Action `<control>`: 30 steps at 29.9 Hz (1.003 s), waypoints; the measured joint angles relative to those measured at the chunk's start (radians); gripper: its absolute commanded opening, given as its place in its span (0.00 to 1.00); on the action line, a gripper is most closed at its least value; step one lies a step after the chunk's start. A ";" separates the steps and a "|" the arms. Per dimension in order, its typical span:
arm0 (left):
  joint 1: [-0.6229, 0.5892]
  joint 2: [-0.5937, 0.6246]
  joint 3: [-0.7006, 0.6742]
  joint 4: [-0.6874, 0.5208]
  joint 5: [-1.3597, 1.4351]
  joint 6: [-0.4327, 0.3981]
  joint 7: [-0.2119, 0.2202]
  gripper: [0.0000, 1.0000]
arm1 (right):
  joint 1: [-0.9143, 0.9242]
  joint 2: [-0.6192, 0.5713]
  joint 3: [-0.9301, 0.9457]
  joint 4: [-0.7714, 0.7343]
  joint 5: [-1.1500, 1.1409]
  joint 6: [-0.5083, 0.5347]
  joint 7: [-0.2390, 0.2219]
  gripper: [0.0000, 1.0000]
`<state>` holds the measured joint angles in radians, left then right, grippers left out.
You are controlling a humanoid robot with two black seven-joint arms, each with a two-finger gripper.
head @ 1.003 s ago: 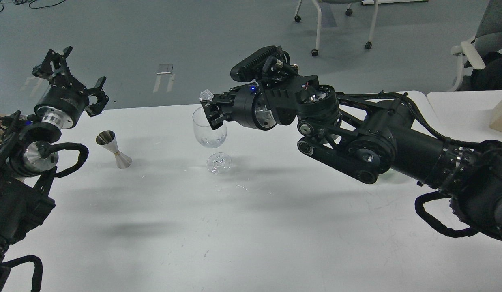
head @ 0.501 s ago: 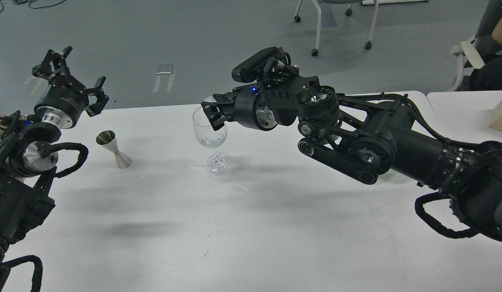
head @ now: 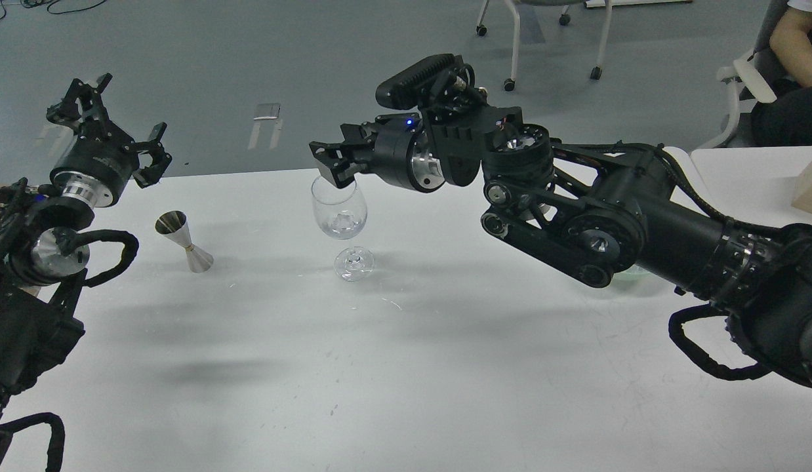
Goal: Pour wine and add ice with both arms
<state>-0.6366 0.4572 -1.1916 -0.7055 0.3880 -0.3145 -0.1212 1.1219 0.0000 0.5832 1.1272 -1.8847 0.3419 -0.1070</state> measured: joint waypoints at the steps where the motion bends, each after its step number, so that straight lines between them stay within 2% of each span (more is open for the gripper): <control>1: 0.000 0.001 0.000 0.000 0.000 0.000 0.000 0.98 | -0.001 0.000 0.028 0.002 0.001 -0.005 0.000 1.00; 13: 0.000 -0.007 0.002 -0.008 -0.006 -0.020 0.000 0.98 | -0.039 0.000 0.510 0.009 0.049 -0.025 -0.003 1.00; 22: -0.021 -0.006 0.009 -0.010 -0.006 -0.040 0.000 0.98 | -0.083 0.000 0.744 -0.011 0.486 -0.029 0.000 1.00; 24: -0.025 -0.007 0.007 -0.015 -0.005 -0.057 -0.024 0.98 | -0.103 -0.012 0.774 -0.011 0.599 -0.034 0.001 1.00; 30: -0.028 -0.007 0.010 -0.018 0.001 -0.091 -0.177 0.98 | -0.151 -0.081 0.886 -0.065 0.899 -0.040 0.000 1.00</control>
<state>-0.6651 0.4504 -1.1813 -0.7231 0.3887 -0.4054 -0.2979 0.9713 -0.0813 1.4694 1.0619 -0.9853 0.3017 -0.1066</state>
